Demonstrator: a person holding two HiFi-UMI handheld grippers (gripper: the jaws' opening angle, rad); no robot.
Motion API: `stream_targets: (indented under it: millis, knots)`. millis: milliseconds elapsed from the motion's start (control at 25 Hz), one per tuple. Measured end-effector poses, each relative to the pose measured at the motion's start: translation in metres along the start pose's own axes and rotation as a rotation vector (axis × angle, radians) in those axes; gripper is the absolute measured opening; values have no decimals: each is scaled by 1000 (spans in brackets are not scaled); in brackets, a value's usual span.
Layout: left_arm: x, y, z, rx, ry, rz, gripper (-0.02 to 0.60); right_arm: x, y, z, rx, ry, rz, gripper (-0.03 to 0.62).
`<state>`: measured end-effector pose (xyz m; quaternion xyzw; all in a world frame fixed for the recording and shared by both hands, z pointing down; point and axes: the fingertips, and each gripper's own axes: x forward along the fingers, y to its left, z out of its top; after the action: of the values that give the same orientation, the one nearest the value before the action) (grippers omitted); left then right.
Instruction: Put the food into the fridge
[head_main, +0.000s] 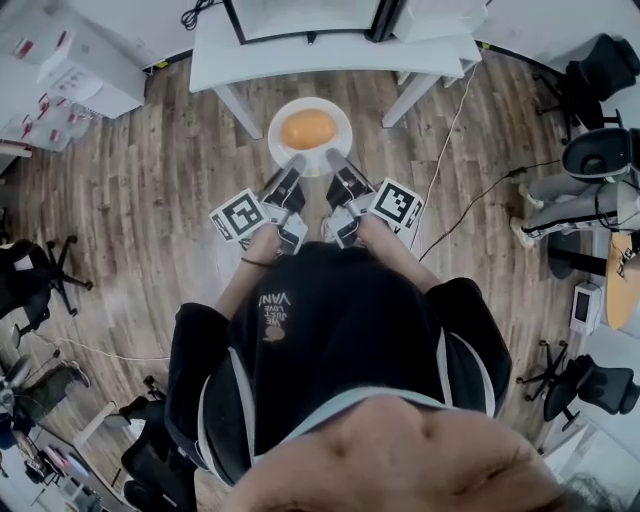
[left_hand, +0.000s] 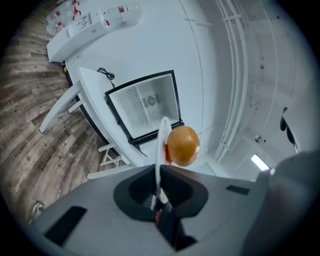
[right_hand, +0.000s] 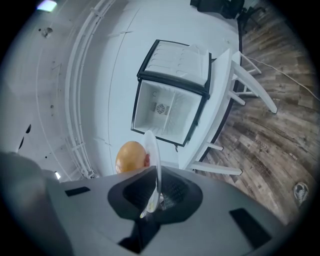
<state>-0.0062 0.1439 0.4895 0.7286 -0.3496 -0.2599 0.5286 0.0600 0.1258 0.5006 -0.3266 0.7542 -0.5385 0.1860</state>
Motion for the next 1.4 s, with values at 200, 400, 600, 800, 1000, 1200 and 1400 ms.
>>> stream_targets:
  millis: [200,400,600,800,1000,1200,1400]
  knots:
    - [29,9,8,76,-12,54,31,12,-7,30,9,26,40,21]
    - [49,13,11,96,-30,77,31,18,-18,47,37,44,40,23]
    - [58,20,24,87,-43,85,31,32,-25,54,35,40,15,21]
    - [73,30,39,55,-31,76,31,52,-27,64,49,24,20,22]
    - [92,36,65,38,9,63,31,80,-28,79,46,-3,2,23]
    - [111,43,100,60,43,63,31,113,-28,94,48,-28,-17,21]
    - [122,49,135,65,68,60,31,148,-21,104,50,-61,-18,21]
